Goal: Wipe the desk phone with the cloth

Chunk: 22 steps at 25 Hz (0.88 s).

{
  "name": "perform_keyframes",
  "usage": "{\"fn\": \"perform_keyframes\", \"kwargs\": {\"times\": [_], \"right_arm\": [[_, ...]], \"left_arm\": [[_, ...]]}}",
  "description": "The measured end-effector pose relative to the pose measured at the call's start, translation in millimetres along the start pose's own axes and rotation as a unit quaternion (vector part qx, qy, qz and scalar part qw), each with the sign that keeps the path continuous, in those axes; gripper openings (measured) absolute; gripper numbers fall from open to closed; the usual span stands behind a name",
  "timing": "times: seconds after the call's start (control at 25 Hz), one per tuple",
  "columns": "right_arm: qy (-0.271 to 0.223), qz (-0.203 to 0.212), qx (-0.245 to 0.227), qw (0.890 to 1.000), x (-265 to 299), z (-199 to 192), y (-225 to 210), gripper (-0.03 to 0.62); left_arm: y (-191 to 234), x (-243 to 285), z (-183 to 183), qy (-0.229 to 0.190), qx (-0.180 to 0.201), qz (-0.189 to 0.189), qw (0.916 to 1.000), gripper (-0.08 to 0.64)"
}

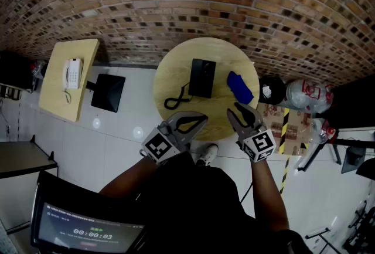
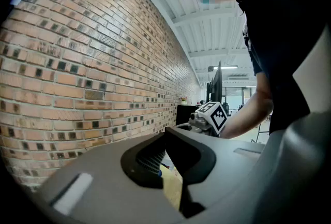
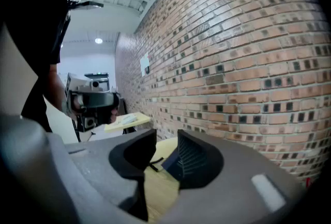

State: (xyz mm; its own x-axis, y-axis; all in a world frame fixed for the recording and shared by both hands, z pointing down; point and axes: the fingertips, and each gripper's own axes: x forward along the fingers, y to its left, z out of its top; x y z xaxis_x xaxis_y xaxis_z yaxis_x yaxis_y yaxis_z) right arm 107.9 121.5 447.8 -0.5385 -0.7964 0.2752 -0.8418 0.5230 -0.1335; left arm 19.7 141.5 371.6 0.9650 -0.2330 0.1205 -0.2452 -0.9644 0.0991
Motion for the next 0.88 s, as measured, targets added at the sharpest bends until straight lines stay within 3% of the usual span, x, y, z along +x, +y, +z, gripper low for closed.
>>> {"fn": "perform_keyframes", "kwargs": {"times": [0.16,0.4,0.68,0.88], "right_arm": [[0.049,-0.019,-0.009,0.999,37,-40,-41,0.115],[0.137,-0.049,0.024,0.989,75,-114,-99,0.146],[0.239,-0.087,0.018,0.967,110,-190,-164,0.163],[0.287,-0.112,0.025,0.951,126,-221,-199,0.163]], "left_arm": [[27,10,-14,0.010,-0.007,-0.004,0.9999,-0.008],[53,27,-25,0.013,-0.014,-0.028,0.9994,-0.008],[85,35,-45,0.030,-0.039,-0.038,0.9981,-0.008],[102,39,-55,0.034,-0.051,-0.041,0.9973,-0.008]]}}
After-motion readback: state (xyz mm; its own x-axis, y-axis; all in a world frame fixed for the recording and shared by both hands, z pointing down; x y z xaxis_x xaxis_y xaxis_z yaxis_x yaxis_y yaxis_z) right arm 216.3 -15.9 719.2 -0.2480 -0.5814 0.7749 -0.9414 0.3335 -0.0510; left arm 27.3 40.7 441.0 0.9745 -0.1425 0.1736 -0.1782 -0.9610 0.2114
